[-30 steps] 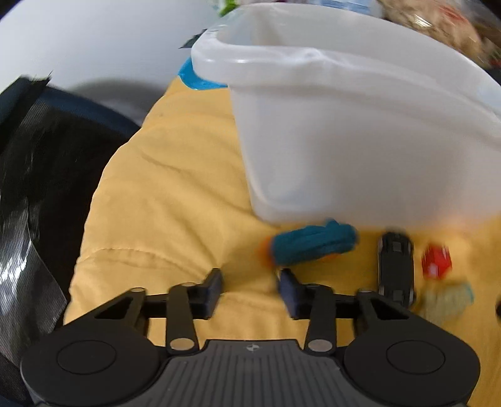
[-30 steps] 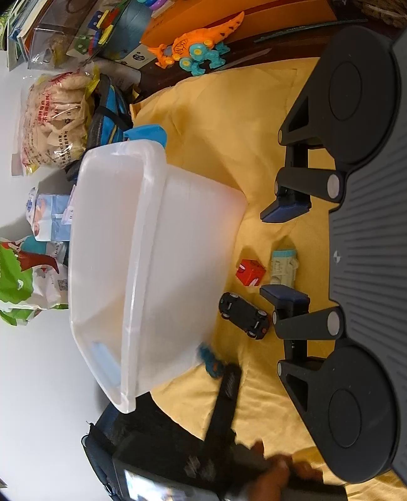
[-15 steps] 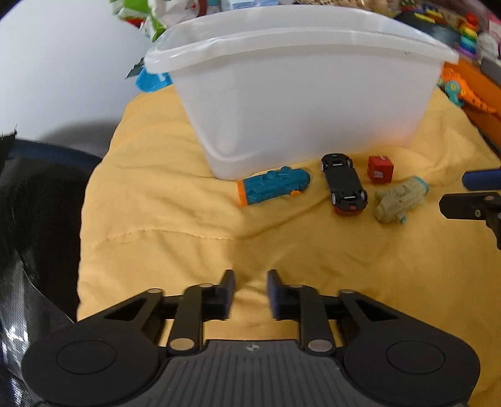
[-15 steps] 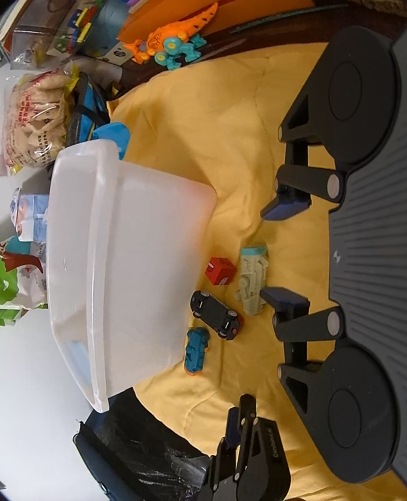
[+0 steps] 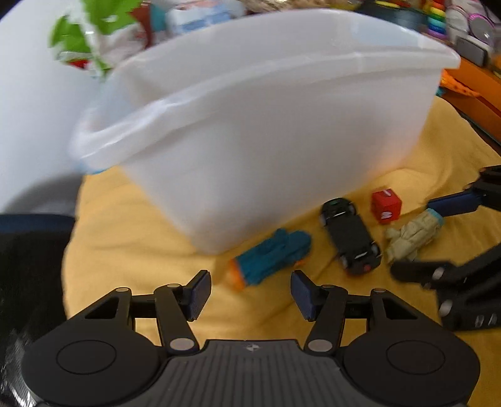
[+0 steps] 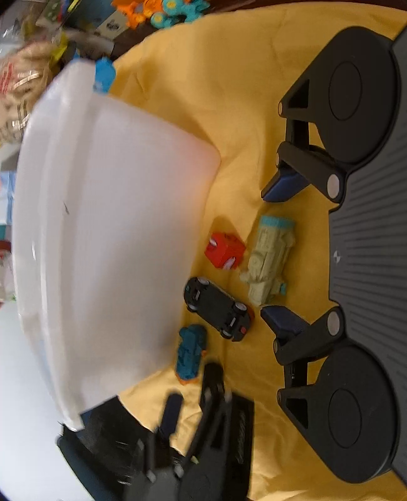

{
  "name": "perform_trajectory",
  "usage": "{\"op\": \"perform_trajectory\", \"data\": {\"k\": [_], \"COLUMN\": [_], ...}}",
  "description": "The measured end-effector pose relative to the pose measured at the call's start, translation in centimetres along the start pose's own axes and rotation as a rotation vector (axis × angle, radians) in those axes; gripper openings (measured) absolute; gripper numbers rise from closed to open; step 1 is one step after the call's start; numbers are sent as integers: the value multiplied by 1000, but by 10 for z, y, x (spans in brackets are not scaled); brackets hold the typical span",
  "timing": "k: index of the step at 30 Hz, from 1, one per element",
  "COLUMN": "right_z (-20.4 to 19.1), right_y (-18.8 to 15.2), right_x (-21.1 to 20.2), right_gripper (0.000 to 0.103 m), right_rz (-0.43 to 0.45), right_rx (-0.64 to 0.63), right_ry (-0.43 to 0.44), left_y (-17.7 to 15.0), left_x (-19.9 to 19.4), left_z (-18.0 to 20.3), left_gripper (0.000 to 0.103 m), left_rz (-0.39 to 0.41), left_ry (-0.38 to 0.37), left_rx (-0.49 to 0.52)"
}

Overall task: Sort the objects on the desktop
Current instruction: 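Grasp the pale green toy train with the right gripper while the left grasps the blue-orange toy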

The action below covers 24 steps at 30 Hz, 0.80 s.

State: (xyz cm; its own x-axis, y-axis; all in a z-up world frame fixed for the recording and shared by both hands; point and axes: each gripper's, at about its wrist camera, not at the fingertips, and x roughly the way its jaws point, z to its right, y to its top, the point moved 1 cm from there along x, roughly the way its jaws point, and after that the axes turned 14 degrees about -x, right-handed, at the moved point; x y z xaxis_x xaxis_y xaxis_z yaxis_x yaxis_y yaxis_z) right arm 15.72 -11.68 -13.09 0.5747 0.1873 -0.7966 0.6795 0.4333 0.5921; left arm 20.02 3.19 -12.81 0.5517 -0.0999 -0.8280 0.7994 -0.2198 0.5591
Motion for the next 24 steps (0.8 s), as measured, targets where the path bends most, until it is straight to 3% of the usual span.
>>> {"op": "perform_trajectory", "data": {"k": [1, 5, 9, 12, 16, 18, 19, 24], "right_z": [-1, 9, 21, 25, 24, 26, 26, 25], "right_y": [-1, -12, -27, -37, -41, -35, -35, -38], "right_x": [-1, -11, -21, -29, -31, -30, -31, -37], "right_gripper": [64, 64, 64, 64, 65, 65, 65, 65], "right_rz": [1, 9, -13, -18, -17, -16, -12, -2], "right_rx": [-26, -12, 24, 42, 46, 48, 48, 40], "right_ry": [-14, -35, -32, -30, -26, -24, -24, -25], "left_y": [1, -5, -30, -44, -25, -12, -9, 1], "left_x": [3, -3, -20, -34, -31, -28, -26, 4], "left_z": [2, 13, 39, 52, 37, 30, 29, 41], "left_gripper": [58, 36, 33, 38, 42, 57, 59, 59], "left_rz": [-13, -24, -46, -49, 46, 73, 79, 15], "left_ry": [-25, -78, -89, -152, -27, 6, 1, -50], "left_rx": [0, 8, 4, -31, -21, 32, 69, 245]}}
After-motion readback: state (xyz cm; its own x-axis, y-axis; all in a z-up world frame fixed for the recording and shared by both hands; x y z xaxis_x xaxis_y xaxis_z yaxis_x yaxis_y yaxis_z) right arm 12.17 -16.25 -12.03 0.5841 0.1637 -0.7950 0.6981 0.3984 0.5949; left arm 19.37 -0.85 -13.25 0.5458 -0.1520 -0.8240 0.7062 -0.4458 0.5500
